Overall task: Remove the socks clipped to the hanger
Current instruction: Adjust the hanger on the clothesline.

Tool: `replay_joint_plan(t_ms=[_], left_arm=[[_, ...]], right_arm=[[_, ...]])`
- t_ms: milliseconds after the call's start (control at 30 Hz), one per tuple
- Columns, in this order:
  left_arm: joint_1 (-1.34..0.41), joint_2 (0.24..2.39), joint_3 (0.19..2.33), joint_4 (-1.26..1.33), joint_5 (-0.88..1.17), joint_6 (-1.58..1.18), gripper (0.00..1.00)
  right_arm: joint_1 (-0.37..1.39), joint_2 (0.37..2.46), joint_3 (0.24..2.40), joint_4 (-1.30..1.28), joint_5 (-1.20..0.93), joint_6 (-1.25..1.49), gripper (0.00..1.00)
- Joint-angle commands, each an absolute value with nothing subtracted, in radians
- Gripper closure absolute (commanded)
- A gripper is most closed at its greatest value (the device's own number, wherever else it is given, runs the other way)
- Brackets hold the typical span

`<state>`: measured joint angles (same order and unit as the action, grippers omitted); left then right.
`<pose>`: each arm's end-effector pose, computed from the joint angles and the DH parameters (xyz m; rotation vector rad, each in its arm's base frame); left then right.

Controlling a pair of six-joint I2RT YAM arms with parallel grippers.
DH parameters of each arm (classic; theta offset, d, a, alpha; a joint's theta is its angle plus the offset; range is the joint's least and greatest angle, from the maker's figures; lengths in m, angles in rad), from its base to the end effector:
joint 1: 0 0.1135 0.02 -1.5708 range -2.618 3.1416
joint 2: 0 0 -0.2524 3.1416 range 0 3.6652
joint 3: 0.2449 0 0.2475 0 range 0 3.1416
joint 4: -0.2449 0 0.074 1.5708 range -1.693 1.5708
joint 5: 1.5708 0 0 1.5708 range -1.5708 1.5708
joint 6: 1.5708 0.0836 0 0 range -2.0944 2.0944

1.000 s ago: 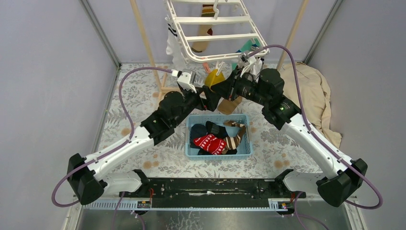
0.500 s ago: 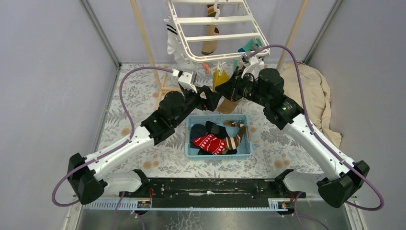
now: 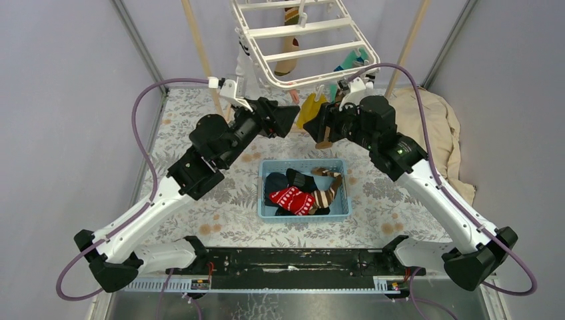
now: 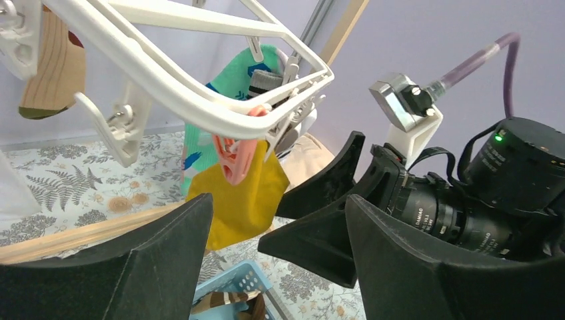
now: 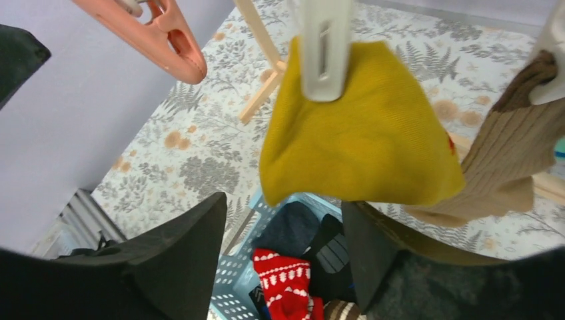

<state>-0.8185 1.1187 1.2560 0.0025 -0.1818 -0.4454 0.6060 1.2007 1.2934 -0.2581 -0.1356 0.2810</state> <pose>0.2120 -0.2044 0.4546 0.1227 1.4922 -0.9026 0.2541 0.1898 0.4050 -0.3921 1.7540 0.7622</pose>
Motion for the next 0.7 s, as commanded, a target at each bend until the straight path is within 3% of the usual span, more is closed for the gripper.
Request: replay_joint_plan(t_ms=[0, 133, 367, 500, 667], left_arm=[[-0.824, 1.154, 1.306, -0.064, -0.216, -0.403, 0.20], [-0.823, 1.194, 1.334, -0.063, -0.229, -0.374, 0.19], [-0.819, 1.239, 1.381, -0.074, -0.219, -0.380, 0.18], [-0.819, 1.229, 1.381, -0.086, -0.221, -0.371, 0.18], [-0.810, 1.216, 1.381, -0.106, -0.226, -0.353, 0.17]], right_arm=[[0.604, 1.126, 1.304, -0.247, -0.049, 0.262, 0.25], [0.533, 1.088, 1.308, -0.308, -0.018, 0.297, 0.19], [0.210, 1.055, 1.265, -0.379, -0.082, 0.419, 0.16], [0.016, 1.067, 1.180, -0.278, -0.202, 0.504, 0.17], [-0.034, 1.151, 1.095, -0.014, -0.374, 0.559, 0.21]])
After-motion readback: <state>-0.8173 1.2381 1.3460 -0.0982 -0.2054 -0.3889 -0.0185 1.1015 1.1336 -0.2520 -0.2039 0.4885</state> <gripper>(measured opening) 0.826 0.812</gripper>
